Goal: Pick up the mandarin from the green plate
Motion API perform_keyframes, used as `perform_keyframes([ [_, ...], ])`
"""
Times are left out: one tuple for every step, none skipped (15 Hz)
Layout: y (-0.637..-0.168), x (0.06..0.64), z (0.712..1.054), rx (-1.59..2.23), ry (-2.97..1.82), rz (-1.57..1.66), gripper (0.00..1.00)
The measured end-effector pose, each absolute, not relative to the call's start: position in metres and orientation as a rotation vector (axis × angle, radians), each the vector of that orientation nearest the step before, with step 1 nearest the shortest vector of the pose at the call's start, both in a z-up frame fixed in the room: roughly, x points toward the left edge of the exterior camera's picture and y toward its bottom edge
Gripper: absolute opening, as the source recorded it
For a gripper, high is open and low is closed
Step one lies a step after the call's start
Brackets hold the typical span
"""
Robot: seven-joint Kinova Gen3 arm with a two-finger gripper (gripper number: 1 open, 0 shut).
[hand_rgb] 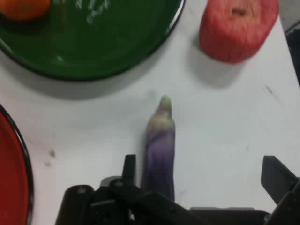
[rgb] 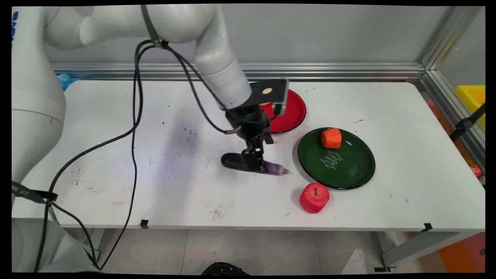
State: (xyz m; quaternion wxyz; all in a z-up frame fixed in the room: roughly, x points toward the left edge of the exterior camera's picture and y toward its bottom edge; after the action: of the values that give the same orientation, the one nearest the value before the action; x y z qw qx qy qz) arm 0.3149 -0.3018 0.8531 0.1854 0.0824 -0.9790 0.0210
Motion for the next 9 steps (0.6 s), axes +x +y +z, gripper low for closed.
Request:
perform_keyframes([
  [-0.305,0.308,0.857,0.227,-2.756,0.07,1.0],
  [-0.309,0.299,0.86,0.232,-2.747,0.084,1.0],
  [-0.313,0.291,0.864,0.242,-2.738,0.098,1.0],
  [-0.316,0.285,0.866,0.25,-2.732,0.107,1.0],
  [-0.321,0.277,0.869,0.262,-2.722,0.121,1.0],
  [-0.328,0.268,0.872,0.28,-2.711,0.138,1.0],
  [-0.334,0.259,0.875,0.3,-2.698,0.155,1.0],
  [-0.34,0.25,0.876,0.319,-2.684,0.169,1.0],
  [-0.347,0.242,0.878,0.338,-2.669,0.186,1.0],
])
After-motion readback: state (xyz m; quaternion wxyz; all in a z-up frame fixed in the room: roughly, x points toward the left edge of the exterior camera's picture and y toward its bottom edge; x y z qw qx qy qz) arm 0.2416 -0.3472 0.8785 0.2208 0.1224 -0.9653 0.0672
